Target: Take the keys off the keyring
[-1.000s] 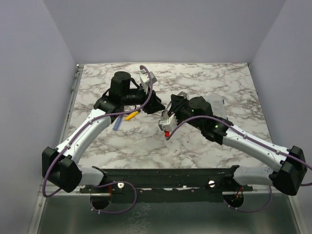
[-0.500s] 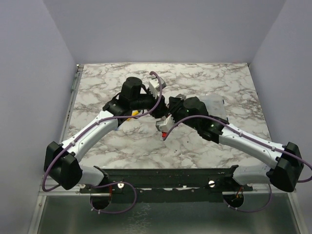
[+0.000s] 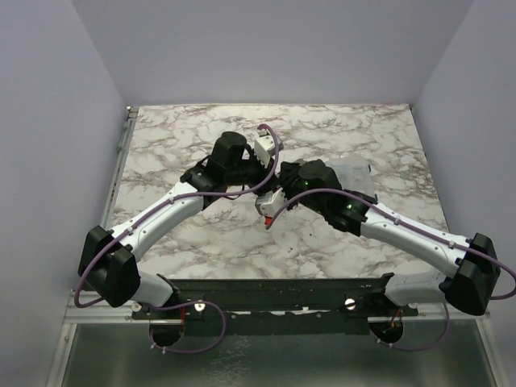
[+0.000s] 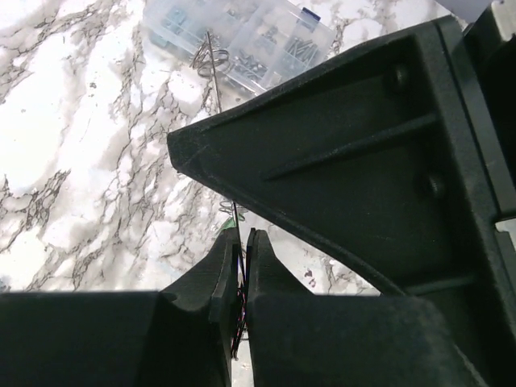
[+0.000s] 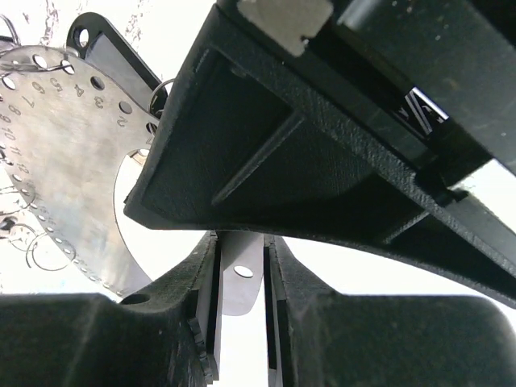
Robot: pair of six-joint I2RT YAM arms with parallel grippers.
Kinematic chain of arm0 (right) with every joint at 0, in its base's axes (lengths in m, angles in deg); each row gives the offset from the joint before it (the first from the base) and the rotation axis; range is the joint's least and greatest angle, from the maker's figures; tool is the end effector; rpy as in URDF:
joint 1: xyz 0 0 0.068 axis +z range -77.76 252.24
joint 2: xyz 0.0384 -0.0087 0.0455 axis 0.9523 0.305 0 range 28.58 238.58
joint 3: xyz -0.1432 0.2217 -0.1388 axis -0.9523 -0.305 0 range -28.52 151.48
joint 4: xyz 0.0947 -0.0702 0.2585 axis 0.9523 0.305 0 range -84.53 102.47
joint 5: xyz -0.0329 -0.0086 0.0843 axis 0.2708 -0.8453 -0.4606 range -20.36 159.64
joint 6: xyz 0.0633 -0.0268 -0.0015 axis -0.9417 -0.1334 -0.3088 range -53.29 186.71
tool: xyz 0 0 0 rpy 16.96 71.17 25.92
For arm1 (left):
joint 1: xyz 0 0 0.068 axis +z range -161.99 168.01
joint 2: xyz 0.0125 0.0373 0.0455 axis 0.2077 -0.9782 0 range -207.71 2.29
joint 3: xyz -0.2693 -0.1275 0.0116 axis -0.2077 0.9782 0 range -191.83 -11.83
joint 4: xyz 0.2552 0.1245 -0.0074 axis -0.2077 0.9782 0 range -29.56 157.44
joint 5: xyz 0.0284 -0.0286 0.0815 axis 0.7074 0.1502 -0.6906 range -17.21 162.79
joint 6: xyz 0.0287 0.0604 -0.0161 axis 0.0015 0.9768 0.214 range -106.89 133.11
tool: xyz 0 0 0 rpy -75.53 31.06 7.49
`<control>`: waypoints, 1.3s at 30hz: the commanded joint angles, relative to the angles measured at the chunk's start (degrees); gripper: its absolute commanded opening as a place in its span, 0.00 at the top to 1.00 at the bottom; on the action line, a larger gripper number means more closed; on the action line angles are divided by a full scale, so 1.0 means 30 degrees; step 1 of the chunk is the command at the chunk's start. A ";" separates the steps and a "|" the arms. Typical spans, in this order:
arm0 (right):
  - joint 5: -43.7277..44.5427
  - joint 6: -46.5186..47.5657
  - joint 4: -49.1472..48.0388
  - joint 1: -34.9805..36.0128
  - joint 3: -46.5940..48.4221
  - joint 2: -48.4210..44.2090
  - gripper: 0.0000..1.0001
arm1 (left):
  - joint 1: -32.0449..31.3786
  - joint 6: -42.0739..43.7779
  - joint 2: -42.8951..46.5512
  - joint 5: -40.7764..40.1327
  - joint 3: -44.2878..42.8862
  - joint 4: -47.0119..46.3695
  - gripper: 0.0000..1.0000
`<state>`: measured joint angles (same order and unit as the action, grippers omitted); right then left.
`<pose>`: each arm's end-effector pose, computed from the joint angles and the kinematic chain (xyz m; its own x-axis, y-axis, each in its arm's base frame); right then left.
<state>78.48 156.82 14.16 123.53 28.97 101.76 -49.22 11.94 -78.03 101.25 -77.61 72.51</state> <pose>0.2122 0.2511 0.3231 0.6839 -0.7266 0.0650 -0.2569 -0.3233 -0.9108 0.2679 -0.2368 0.3350 -0.3744 0.2620 -0.8895 0.8637 0.4475 -0.2317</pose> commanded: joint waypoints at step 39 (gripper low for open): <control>-2.1009 -1.7257 1.4566 -0.7566 0.8555 0.3770 0.19 | 0.0967 0.9267 0.1166 0.7391 -0.1770 0.7157 1.00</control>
<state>17.13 105.59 57.79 97.82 58.13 111.93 -45.37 37.08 -74.64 120.49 -80.64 92.49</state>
